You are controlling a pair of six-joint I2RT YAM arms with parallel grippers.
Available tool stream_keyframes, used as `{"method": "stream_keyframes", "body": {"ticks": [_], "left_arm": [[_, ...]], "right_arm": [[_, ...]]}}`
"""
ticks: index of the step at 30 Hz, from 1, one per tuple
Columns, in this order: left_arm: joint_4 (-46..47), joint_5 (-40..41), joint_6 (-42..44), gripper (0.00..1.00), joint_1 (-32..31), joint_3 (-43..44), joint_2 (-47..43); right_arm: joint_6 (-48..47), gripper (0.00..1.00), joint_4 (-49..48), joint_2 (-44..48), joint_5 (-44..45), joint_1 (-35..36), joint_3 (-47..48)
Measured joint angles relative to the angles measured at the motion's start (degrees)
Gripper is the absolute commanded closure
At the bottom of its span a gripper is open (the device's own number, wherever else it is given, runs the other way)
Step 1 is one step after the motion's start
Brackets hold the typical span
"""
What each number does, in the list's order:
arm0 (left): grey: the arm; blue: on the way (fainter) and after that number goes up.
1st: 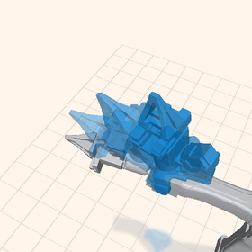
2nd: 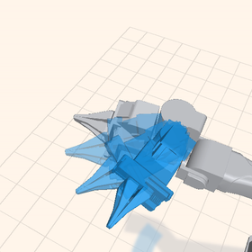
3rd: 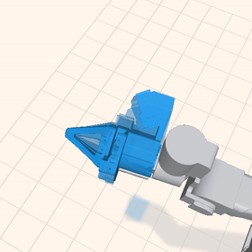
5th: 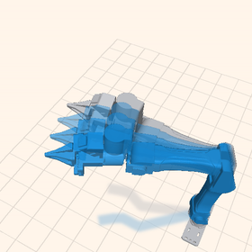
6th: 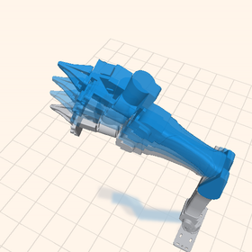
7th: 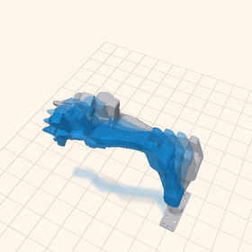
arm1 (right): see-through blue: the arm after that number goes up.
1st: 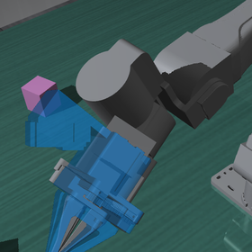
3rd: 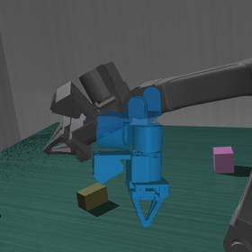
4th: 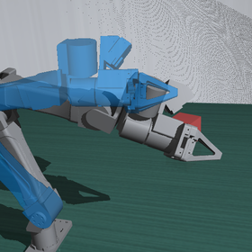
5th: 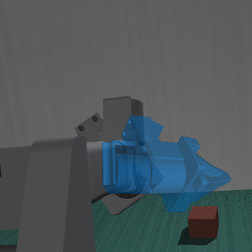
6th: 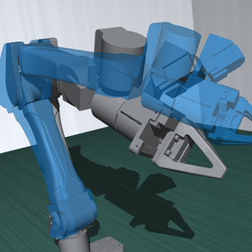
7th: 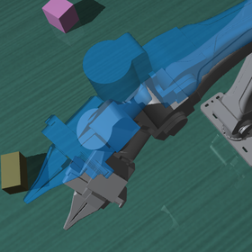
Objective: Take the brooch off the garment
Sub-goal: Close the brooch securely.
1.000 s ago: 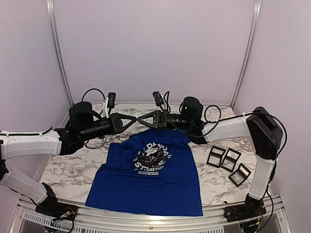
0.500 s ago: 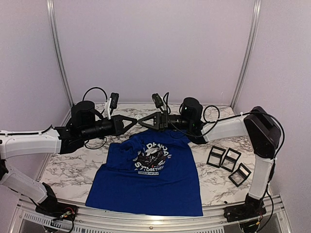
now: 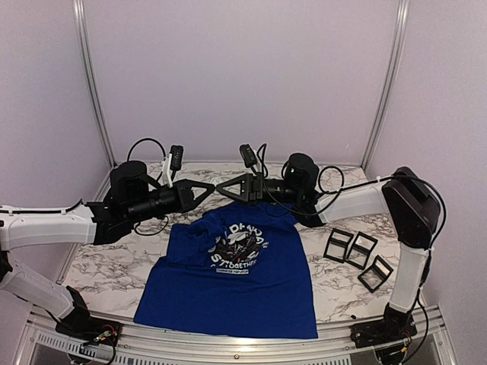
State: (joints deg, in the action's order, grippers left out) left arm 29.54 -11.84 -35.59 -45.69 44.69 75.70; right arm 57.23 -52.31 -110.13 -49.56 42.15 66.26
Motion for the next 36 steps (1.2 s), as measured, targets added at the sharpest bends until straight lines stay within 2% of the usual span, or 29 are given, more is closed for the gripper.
{"method": "stream_keyframes", "body": {"ticks": [15,19,23,33,36], "left_arm": [[8.3,1.8,-6.3,1.00,-0.9,-3.7,0.0],[8.9,1.9,-6.7,1.00,-1.0,-3.7,0.0],[9.0,1.9,-6.6,1.00,-1.2,-3.7,0.0],[9.0,1.2,-5.7,1.00,-1.4,-3.6,0.0],[9.0,0.4,-5.1,1.00,-0.7,-3.6,0.0]], "right_arm": [[-0.4,0.87,-1.2,0.7,2.2,0.5,-0.7],[-0.8,0.83,-0.7,1.3,2.5,0.5,-0.7],[-1.9,0.73,0.3,1.7,3.0,0.5,-0.7],[-7.1,0.31,6.3,5.2,6.3,0.3,-1.4],[-8.7,0.25,7.5,7.0,7.3,0.3,-2.1]]}}
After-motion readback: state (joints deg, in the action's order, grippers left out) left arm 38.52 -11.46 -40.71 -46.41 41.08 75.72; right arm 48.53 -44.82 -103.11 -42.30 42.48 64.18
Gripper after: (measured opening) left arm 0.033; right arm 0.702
